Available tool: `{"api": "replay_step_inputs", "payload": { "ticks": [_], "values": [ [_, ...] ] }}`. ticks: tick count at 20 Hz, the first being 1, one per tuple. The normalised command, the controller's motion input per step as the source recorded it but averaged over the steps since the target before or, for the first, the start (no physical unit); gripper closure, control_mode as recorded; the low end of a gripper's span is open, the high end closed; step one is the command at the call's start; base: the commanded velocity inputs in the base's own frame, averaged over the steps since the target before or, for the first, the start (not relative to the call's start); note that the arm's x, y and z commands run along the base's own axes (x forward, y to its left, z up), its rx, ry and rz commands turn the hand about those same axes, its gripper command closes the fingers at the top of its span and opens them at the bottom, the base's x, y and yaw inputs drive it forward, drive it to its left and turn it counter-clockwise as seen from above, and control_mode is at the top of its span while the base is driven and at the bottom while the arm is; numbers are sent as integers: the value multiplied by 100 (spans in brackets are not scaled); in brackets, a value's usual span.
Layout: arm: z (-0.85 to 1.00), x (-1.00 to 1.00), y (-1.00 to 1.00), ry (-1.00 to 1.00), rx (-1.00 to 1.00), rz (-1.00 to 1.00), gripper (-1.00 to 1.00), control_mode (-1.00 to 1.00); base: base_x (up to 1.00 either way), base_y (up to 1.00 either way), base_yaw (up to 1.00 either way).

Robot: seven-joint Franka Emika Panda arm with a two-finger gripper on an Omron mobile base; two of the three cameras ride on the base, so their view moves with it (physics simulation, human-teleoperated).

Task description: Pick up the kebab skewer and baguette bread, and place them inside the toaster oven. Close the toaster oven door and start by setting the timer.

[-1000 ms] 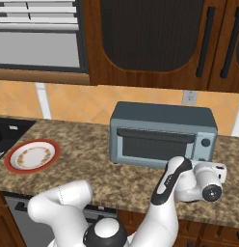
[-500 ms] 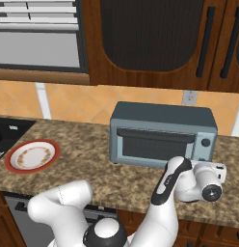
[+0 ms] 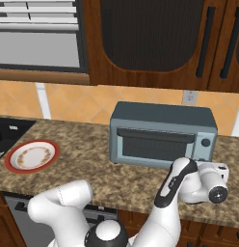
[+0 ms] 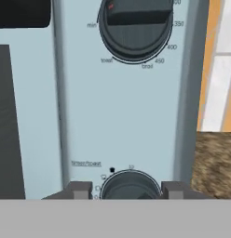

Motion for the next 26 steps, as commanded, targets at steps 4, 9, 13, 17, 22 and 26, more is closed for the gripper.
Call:
{"api": "replay_step_inputs", "payload": {
  "ticks": [4, 9, 13, 17, 22, 26],
  "values": [
    [0, 0, 2, 0, 0, 3, 100, -100, 0, 0, 0],
    [0, 0, 0, 0, 0, 0, 100, -100, 0, 0, 0],
    [0, 0, 0, 0, 1, 0, 100, -100, 0, 0, 0],
    [-2, 0, 0, 0, 9, -1, 100, -100, 0, 0, 0],
    [-1, 0, 0, 0, 15, -3, 100, -100, 0, 0, 0],
    [-1, 0, 0, 0, 16, -5, 100, -100, 0, 0, 0]
  ]
}}
